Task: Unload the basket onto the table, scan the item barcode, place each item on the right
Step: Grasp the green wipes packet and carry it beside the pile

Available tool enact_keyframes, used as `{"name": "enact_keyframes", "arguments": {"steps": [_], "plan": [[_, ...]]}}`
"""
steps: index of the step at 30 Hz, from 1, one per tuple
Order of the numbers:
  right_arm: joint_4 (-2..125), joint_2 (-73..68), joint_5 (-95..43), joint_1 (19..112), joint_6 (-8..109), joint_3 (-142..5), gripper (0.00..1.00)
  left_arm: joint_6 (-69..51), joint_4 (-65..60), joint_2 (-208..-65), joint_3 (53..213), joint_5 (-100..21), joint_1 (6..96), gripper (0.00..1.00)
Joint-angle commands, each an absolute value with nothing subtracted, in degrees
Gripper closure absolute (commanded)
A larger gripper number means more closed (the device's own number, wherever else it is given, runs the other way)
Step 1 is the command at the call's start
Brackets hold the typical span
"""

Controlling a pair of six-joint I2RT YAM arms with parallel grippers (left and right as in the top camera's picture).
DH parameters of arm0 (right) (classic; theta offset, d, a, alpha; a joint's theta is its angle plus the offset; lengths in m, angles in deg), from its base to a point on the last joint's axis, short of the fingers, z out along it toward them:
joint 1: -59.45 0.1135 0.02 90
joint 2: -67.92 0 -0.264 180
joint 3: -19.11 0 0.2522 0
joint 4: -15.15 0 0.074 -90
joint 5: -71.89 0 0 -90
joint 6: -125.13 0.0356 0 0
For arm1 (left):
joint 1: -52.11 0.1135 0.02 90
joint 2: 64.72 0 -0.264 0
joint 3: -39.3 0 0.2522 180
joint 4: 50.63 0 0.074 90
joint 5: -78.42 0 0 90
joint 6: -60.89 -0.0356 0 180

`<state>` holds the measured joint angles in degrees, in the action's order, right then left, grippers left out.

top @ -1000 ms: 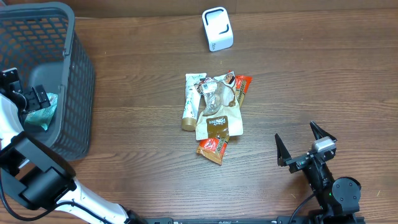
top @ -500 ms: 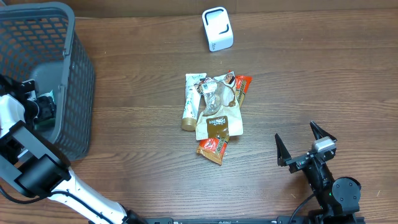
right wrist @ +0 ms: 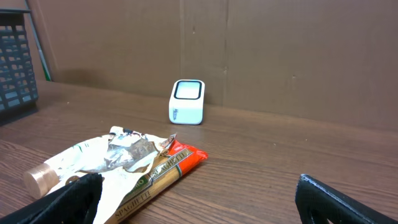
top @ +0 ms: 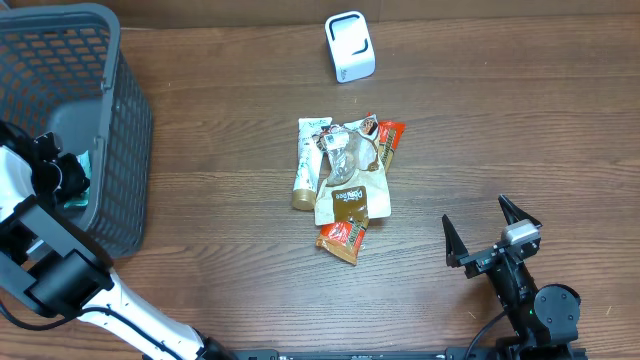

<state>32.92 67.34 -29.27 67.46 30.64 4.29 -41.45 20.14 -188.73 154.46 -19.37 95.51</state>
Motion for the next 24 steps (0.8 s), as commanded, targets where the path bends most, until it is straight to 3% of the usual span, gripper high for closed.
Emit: {"name": "enact_keyframes", "arguments": {"steps": [1, 12, 17, 21, 24], "plan": [[32.6, 67.8, -29.3, 67.9, 30.9, 4.9, 0.0, -34.2, 23.2, -185.4, 163.8, -27.6, 95.6, 0.96], [32.6, 67.8, -29.3, 67.9, 30.9, 4.9, 0.0, -23.9, 28.2, -169.0, 180.9, -63.7, 91.7, 0.96], [32.6, 67.8, -29.3, 67.9, 30.9, 4.9, 0.0, -31.3, 38.0, -164.1, 180.9, -53.9, 80.8, 0.96], [32.6, 67.8, -29.3, 67.9, 30.9, 4.9, 0.0, -32.9, 45.3, -164.4, 177.8, -35.8, 68.1, 0.96], [32.6, 67.8, -29.3, 67.9, 30.9, 4.9, 0.0, -29.5, 43.9, -164.9, 169.3, -24.8, 59.0, 0.96]]}}
